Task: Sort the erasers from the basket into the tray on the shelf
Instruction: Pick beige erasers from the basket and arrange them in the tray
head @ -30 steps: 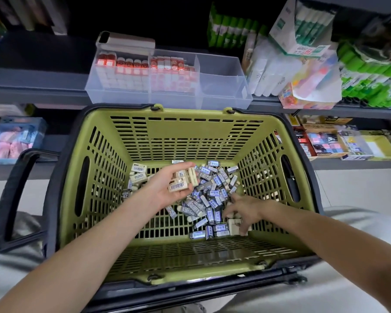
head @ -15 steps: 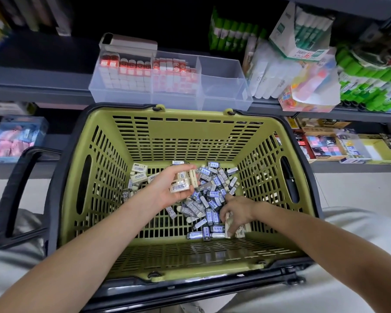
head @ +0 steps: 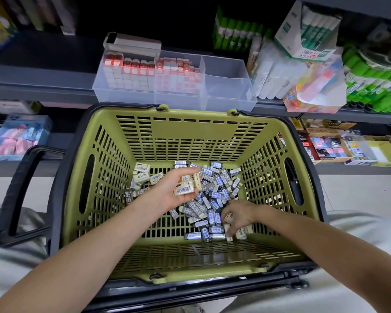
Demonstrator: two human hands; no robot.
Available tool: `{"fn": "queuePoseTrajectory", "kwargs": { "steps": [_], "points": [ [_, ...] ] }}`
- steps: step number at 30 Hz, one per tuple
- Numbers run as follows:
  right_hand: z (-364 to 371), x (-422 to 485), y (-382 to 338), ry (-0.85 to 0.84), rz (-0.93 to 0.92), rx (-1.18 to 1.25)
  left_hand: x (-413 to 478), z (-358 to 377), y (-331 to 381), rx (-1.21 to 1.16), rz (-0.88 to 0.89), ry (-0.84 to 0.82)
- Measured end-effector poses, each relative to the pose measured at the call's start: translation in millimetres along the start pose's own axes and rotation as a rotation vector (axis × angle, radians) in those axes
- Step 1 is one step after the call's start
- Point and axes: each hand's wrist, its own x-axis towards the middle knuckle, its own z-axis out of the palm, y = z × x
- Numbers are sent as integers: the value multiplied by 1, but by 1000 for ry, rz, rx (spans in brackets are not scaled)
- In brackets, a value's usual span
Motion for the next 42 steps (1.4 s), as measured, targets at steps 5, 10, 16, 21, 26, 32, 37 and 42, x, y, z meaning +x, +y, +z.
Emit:
{"fn": "queuePoseTrajectory", "kwargs": {
  "steps": [5,10,16,21,26,32,37,42],
  "points": [
    [-3,-3,-2,-11,-7,115,0,1,-2,24,8,-9],
    [4,-2,-7,53,-89,115,0,2,-3,33,3,-7],
    [-13,-13,-7,151,-152,234,1,1,-4,77,-23,-1],
    [-60,-44,-21,321,-281,773,-1,-5,3,65,-87,10],
    [-103,-75,-67,538,-553,1175,-12,3,21,-86,-127,-172],
    [-120,-82,-127,901,-573,870,-31,3,46,-233,33,-282],
    [-128,-82,-150,956,-600,600,-45,0,63,-294,125,-250],
    [-133,-88,-159,978,-711,682,-50,2,76,-328,121,-276]
  ]
}}
